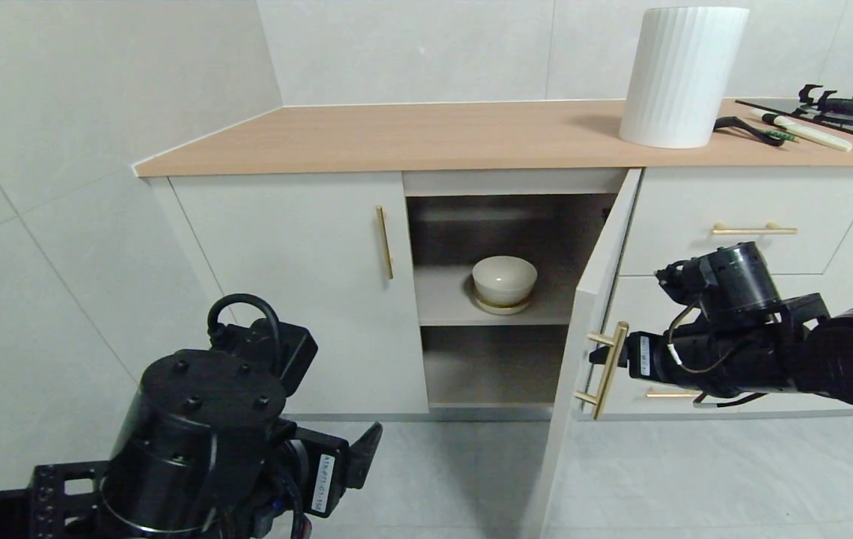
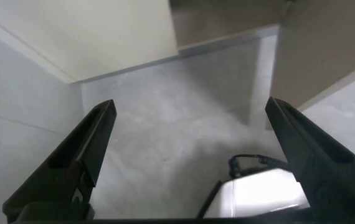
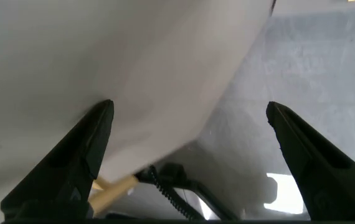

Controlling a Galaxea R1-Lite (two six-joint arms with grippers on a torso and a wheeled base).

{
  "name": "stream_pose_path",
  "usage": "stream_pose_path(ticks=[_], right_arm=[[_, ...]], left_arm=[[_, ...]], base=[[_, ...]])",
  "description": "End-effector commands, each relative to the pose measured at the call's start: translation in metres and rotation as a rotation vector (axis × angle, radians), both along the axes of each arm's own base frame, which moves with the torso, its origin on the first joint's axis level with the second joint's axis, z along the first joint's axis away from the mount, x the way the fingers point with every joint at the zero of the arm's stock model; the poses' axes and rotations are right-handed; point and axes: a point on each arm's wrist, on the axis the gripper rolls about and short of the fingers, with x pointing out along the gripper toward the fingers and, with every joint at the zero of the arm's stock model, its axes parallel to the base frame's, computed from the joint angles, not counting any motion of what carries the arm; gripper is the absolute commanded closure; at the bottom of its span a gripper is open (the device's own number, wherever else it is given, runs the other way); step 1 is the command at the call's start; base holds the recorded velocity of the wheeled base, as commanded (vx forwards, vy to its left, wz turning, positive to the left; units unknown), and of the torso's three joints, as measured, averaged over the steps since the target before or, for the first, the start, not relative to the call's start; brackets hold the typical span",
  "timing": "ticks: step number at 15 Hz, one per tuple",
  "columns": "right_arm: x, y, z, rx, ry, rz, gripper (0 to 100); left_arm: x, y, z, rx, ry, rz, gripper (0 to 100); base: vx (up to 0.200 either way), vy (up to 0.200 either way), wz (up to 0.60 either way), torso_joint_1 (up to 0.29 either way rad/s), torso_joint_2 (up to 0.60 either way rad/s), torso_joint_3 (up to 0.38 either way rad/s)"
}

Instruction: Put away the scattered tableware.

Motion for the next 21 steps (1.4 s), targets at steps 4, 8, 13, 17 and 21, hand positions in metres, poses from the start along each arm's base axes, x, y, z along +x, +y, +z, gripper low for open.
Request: stream_pose_path(ticks=[4,8,13,17,21], right_arm=[[0.005,0.004,-0.013,-0.013,0.036,0.003,0],[0.007,0.005,-0.014,0.010,0.031,-0.012,0],[0.012,0.020,-0.027,0.063,0.023,-0.019,0],[0.018,0.037,-0.041,0.121,0.025,-0.029,0],[0.030,0.048,-0.052,0.223,-0.027,-0.073,0]], left_arm=[[0.000,0.000,-0.003,0.024,-0.001,0.012,0],[0.002,-0.001,-0.006,0.042,0.000,0.027,0],[0.004,0.000,-0.007,0.046,-0.001,0.039,0],[0.004,0.000,-0.007,0.045,-0.001,0.038,0],[0.002,0.001,-0.007,0.062,0.000,0.029,0]], base=[[0.000,0.000,0.00,0.000,0.00,0.000],[0.000,0.000,0.00,0.000,0.00,0.000],[0.160,0.000,0.00,0.008,0.00,0.002],[0.200,0.000,0.00,0.005,0.00,0.004],[0.150,0.000,0.00,0.001,0.00,0.003]])
